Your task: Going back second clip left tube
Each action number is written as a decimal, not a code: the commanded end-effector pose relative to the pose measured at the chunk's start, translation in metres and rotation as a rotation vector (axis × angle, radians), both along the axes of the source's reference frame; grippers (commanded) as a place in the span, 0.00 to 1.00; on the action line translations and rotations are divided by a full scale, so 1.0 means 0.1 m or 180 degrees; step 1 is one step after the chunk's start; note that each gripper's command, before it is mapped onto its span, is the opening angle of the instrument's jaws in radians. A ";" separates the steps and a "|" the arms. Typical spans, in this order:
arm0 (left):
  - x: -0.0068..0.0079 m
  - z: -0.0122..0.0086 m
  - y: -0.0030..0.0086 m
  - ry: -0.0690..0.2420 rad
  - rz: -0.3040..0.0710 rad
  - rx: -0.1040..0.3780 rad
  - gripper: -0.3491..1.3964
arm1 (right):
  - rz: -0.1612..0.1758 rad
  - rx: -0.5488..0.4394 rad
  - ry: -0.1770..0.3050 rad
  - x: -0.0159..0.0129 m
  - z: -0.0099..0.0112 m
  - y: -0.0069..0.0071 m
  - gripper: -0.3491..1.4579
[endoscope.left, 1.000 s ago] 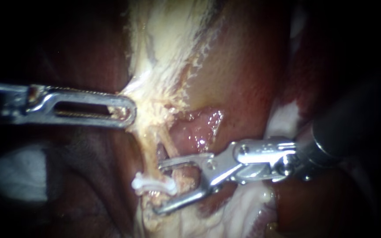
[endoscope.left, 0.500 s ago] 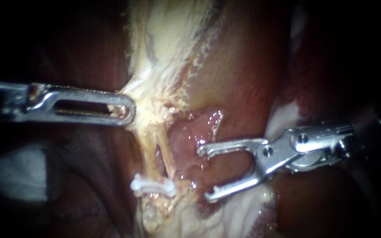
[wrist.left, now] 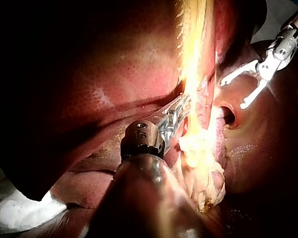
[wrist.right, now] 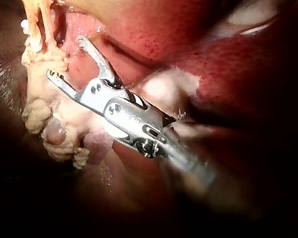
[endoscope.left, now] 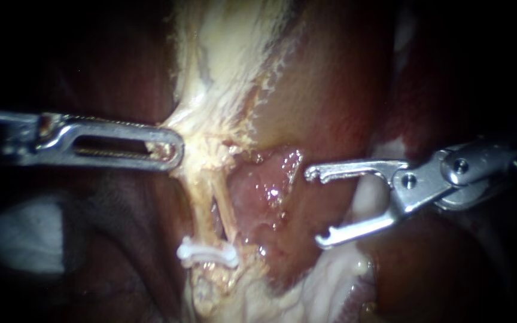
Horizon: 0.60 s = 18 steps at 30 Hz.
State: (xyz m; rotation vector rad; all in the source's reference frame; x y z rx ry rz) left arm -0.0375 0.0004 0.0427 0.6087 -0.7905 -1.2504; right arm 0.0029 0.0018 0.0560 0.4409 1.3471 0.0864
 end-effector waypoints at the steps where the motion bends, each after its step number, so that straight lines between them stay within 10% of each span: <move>1: 0.000 0.001 0.000 0.0000 0.0000 -0.0001 0.00 | 0.0010 -0.0002 -0.0003 -0.003 -0.003 0.002 0.52; 18: -0.034 0.061 -0.001 0.0023 -0.0037 -0.0075 0.00 | 0.0013 -0.0024 0.0033 -0.012 -0.012 0.002 0.52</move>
